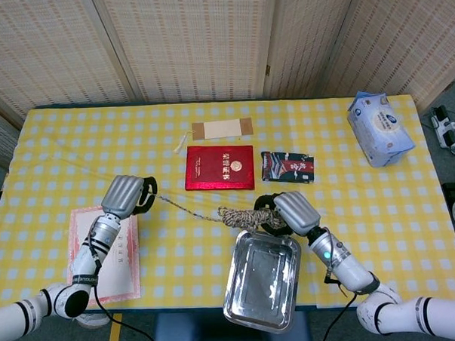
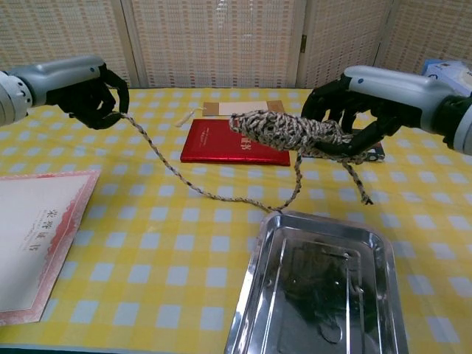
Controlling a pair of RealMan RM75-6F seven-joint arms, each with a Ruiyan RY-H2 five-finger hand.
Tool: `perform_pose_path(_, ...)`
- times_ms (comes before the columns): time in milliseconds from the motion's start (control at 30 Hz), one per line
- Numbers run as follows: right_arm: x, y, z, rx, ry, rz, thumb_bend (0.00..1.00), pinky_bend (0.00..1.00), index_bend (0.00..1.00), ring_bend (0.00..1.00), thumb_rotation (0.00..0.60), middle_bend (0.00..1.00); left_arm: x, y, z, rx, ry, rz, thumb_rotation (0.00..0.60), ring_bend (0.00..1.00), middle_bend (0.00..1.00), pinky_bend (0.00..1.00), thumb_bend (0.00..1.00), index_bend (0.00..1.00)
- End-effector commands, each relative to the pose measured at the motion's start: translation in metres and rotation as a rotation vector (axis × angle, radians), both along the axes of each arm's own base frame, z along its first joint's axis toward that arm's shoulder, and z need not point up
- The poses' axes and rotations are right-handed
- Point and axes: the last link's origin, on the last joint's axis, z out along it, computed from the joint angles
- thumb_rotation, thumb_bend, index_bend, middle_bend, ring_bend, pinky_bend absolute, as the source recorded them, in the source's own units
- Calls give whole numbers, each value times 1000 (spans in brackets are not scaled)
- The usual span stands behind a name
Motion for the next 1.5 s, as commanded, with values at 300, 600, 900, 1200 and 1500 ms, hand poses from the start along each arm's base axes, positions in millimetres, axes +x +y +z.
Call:
perform_pose_path(300, 27, 3, -29, 65, -52, -12, 579, 535, 716, 697, 600, 649, 82, -16, 35, 3, -87, -157, 600, 802, 829, 767, 543, 626)
perform_pose_path(600, 49, 0, -57, 134, -127, -95, 578, 554, 733, 712, 600, 660, 130, -37, 35, -44, -142, -235, 600, 802, 829, 767, 543, 626)
perform_pose_path(900, 64, -13, -73, 94, -226, -187, 580, 570, 735, 725, 600, 660, 130, -49, 37, -71, -175, -234, 600, 802, 829, 767, 543, 626)
perform_pose_path(1200, 61, -36, -67, -67, -434, -291, 581, 578, 749, 732, 600, 667, 87, -60, 43, -116, -192, -177, 600, 802, 829, 767, 543, 631)
perform_pose_path(1500, 49, -50, -49, -173, -648, -329, 581, 591, 755, 742, 600, 675, 22, -61, 46, -152, -188, -58, 600, 802, 829, 767, 543, 636)
